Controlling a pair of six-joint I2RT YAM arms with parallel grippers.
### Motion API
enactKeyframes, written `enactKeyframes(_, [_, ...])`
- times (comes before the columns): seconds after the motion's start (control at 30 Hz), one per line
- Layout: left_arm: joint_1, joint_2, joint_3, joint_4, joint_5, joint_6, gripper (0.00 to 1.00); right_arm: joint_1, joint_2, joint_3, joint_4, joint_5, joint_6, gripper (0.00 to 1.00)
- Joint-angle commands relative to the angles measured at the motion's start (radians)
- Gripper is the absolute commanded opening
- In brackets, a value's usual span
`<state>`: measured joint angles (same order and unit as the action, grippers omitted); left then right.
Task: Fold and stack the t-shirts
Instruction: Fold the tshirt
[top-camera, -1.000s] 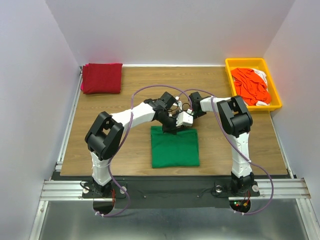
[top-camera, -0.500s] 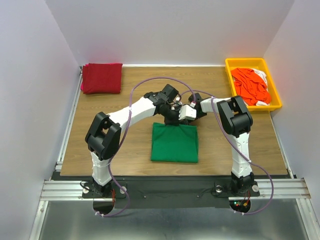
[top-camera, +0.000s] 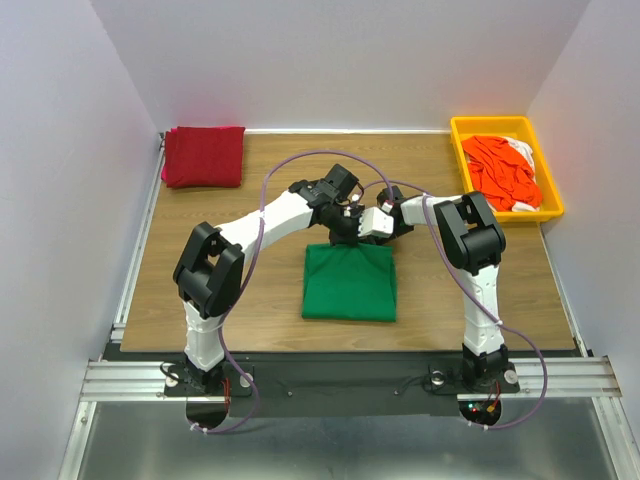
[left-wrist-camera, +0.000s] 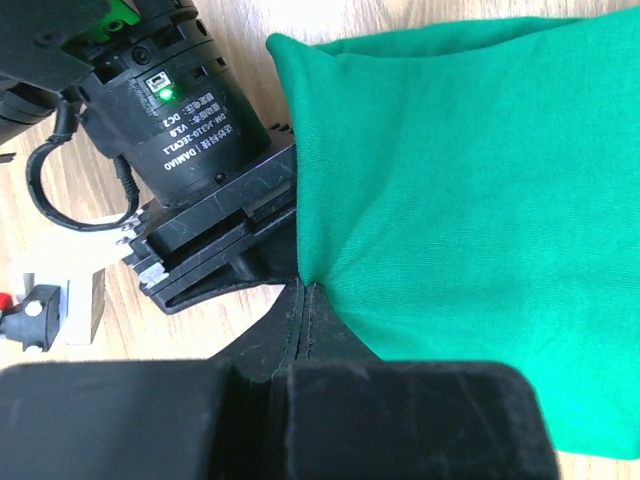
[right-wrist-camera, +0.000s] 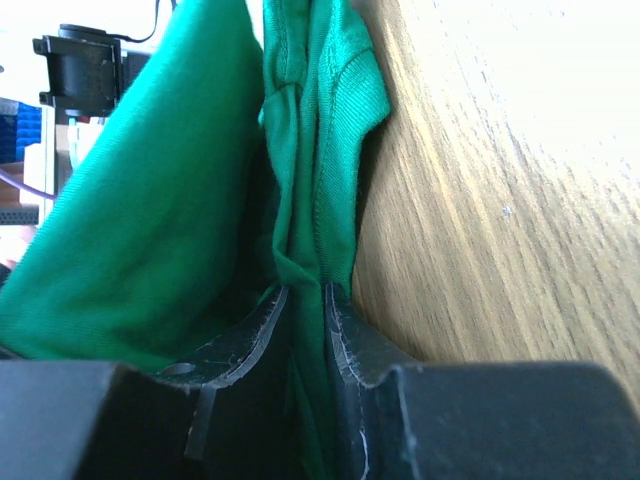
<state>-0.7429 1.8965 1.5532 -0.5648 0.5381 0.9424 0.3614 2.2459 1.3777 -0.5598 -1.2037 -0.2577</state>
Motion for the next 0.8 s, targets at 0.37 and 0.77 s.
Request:
enactKeyframes(0.37, [0.008, -0.062, -0.041, 0.002, 0.046, 0.042, 0.0, 0.002, -0.111, 0.187, -0.015, 0.266, -0.04, 0.35])
enactKeyframes(0.77, [0.008, -0.047, -0.019, 0.017, 0.019, 0.035, 0.0, -0.004, 0.017, 0.247, -0.017, 0.228, -0.028, 0.27])
